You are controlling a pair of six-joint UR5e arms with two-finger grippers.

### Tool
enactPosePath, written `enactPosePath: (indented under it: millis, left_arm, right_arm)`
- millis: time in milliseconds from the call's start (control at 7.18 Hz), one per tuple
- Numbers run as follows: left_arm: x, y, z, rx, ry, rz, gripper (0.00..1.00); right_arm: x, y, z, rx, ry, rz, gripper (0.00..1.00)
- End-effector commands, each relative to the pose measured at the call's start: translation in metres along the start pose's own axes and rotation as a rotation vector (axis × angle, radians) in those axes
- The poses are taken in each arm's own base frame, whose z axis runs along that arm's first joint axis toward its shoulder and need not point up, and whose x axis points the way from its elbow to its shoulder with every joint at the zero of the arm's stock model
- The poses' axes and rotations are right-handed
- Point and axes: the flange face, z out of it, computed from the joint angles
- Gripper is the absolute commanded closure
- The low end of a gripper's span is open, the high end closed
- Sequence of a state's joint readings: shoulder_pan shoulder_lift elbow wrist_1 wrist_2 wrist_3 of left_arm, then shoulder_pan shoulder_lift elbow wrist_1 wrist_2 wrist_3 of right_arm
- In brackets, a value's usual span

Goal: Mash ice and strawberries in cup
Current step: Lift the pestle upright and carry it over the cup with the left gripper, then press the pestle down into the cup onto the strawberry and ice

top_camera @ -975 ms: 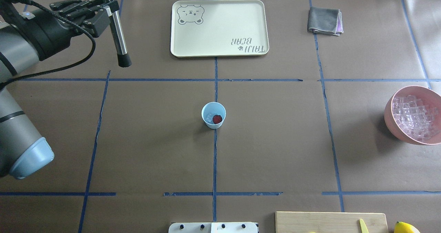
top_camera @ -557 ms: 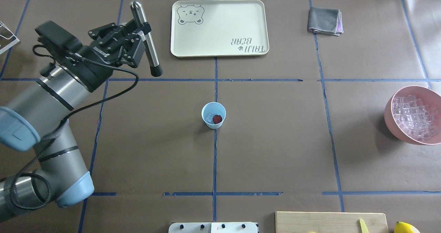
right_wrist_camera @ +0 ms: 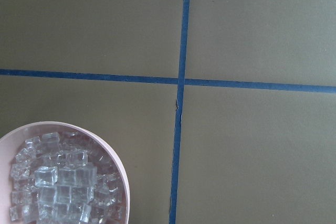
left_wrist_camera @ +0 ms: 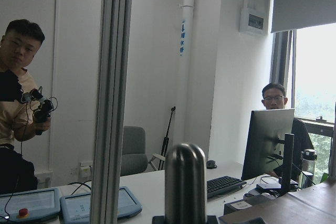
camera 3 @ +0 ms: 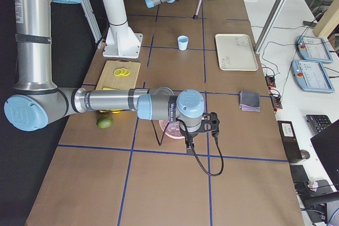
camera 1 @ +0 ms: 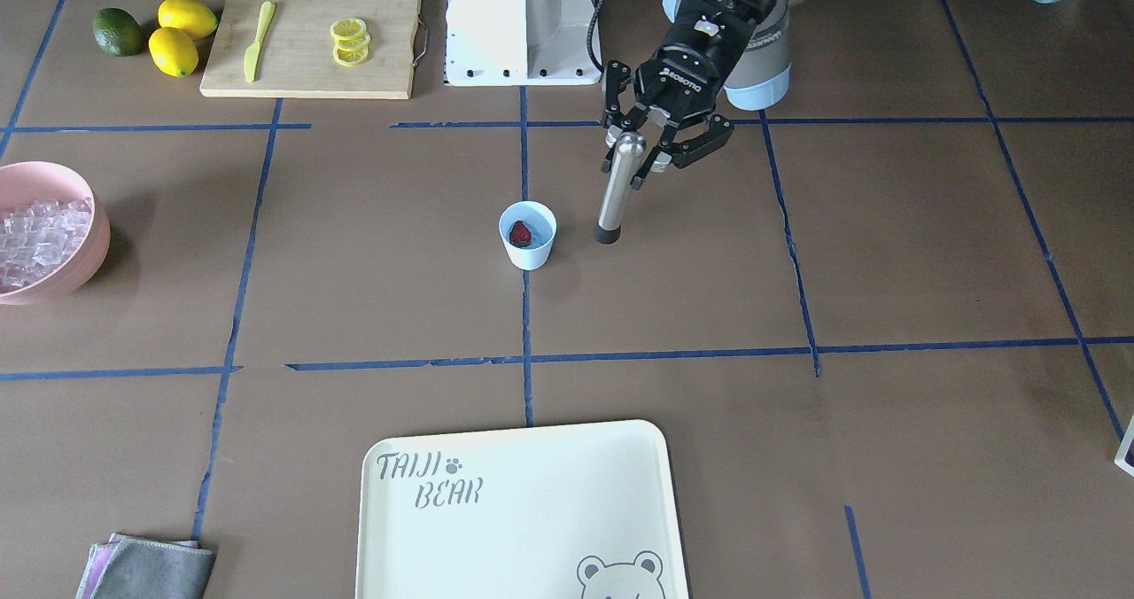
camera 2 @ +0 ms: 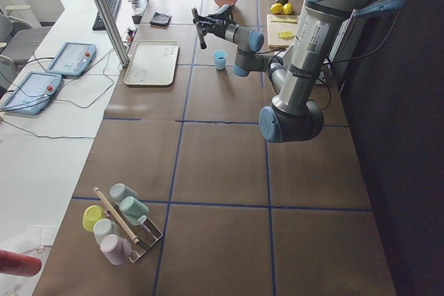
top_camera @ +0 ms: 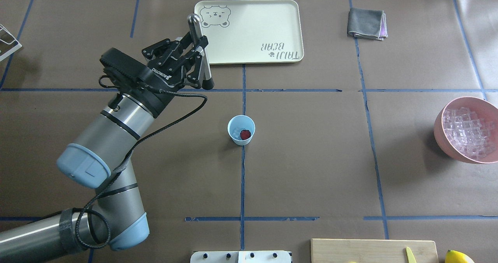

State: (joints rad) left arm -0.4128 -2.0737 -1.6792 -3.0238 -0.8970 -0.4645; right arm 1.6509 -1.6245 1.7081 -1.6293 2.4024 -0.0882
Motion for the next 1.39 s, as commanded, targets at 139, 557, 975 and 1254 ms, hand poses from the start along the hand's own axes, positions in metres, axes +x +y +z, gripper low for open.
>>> enactPosePath:
  millis: [139,557,975,1254]
  left_arm:
    - [0.043,0.039,-0.005,-0.009,0.007,-0.052,1.00]
    - [0.062,0.077,-0.025,-0.017,0.038,-0.106,1.00]
    - [0.063,0.092,-0.025,-0.036,0.036,-0.096,1.00]
    - [0.066,0.095,-0.022,-0.039,0.034,-0.092,1.00]
  right_arm:
    - [0.003,0.004,0.004,-0.009,-0.005,0.013,0.01]
    - [0.002,0.003,0.003,-0.008,-0.008,0.012,0.01]
    - [0.003,0.004,0.004,-0.009,-0.007,0.013,0.01]
    - [0.005,0.004,0.005,-0.012,-0.009,0.016,0.01]
